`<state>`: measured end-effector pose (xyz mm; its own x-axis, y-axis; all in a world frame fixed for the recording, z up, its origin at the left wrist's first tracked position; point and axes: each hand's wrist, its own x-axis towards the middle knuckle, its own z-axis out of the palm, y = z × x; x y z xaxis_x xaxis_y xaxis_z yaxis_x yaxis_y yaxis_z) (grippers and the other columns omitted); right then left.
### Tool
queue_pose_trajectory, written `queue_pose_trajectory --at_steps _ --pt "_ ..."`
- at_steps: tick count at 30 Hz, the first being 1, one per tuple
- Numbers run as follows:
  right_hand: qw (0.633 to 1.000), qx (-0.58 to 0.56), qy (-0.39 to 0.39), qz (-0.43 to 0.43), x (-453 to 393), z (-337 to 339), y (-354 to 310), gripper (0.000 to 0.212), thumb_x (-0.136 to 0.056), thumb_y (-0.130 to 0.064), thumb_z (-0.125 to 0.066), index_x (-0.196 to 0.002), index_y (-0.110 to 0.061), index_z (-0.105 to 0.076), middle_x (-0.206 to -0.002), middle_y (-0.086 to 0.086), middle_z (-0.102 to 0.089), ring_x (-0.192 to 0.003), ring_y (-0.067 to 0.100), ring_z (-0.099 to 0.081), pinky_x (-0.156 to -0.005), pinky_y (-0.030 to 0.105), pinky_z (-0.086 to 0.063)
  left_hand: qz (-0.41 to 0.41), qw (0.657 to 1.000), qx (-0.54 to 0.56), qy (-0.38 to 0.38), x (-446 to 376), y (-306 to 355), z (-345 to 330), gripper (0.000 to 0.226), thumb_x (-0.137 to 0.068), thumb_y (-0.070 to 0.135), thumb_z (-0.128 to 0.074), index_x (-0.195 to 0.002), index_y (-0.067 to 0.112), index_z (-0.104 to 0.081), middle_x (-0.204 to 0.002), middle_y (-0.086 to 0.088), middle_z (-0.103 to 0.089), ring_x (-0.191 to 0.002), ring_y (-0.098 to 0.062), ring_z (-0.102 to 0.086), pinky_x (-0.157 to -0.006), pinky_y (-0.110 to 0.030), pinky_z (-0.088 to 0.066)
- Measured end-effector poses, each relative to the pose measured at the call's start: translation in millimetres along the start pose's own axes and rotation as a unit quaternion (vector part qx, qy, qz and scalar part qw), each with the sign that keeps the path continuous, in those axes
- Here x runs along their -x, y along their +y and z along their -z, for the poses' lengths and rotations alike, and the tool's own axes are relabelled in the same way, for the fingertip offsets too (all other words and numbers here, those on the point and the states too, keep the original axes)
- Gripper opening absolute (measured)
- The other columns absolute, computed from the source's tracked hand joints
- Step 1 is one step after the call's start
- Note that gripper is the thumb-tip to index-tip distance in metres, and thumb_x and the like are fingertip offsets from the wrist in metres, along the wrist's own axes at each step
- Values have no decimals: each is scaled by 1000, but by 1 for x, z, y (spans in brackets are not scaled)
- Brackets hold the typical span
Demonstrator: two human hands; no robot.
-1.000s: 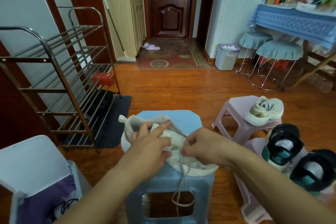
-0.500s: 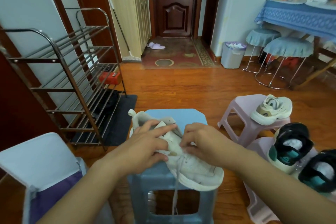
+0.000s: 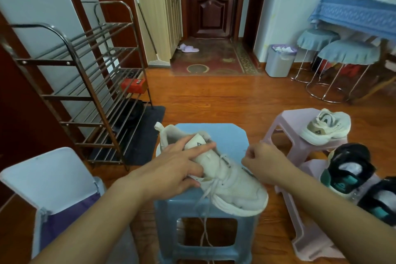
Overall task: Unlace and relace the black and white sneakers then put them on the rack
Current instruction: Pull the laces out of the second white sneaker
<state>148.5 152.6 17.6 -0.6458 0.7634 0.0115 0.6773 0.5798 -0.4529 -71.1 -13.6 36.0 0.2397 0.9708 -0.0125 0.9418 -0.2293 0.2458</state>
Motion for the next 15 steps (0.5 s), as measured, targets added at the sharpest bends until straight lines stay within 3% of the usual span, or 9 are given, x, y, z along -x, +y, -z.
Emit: queue_pose_trajectory --at_steps 2,4,6,8,11,15 --pt "996 -10 21 88 5 0 -3 12 -88 -20 -65 -89 -32 -61 -92 -15 -51 -82 6 -55 -69 24 -43 3 1000 -5 -5 0 0 0 38 -96 46 -64 -66 46 -40 -166 29 2 -155 -15 12 -122 -50 -19" --pt "977 -58 4 204 12 1 -13 24 -90 -22 -69 -109 -36 -68 -103 -17 -49 -92 3 -53 -79 17 -43 7 1000 -5 -3 0 0 1 29 -96 47 -64 -73 43 -47 -166 27 1 -155 -15 10 -122 -49 -19" --pt "946 -6 -23 324 14 -4 -23 25 -89 -24 -73 -111 -35 -74 -105 -14 -50 -96 6 -48 -81 17 -39 6 1000 1 2 -1 0 0 18 -95 47 -64 -80 40 -58 -167 25 -2 -156 -16 7 -122 -51 -20" --pt "921 50 -21 386 13 -13 -28 16 -88 -23 -74 -102 -30 -77 -98 -11 -53 -91 10 -46 -76 19 -35 7 1000 4 2 -1 -1 -1 16 -95 46 -65 -83 36 -63 -167 24 -3 -156 -15 8 -123 -50 -18" --pt "941 27 -2 336 10 -9 -27 7 -92 -22 -69 -90 -28 -73 -88 -14 -58 -89 7 -48 -77 19 -37 10 1000 1 -2 0 -2 0 22 -96 46 -64 -80 31 -62 -167 26 -2 -155 -14 7 -122 -47 -19" --pt "989 -67 63 117 -1 6 -7 21 -93 -12 -67 -83 -30 -66 -84 -19 -60 -88 5 -57 -79 29 -45 17 1000 10 -8 0 0 1 25 -97 44 -63 -76 38 -51 -166 28 0 -155 -14 8 -121 -45 -17"
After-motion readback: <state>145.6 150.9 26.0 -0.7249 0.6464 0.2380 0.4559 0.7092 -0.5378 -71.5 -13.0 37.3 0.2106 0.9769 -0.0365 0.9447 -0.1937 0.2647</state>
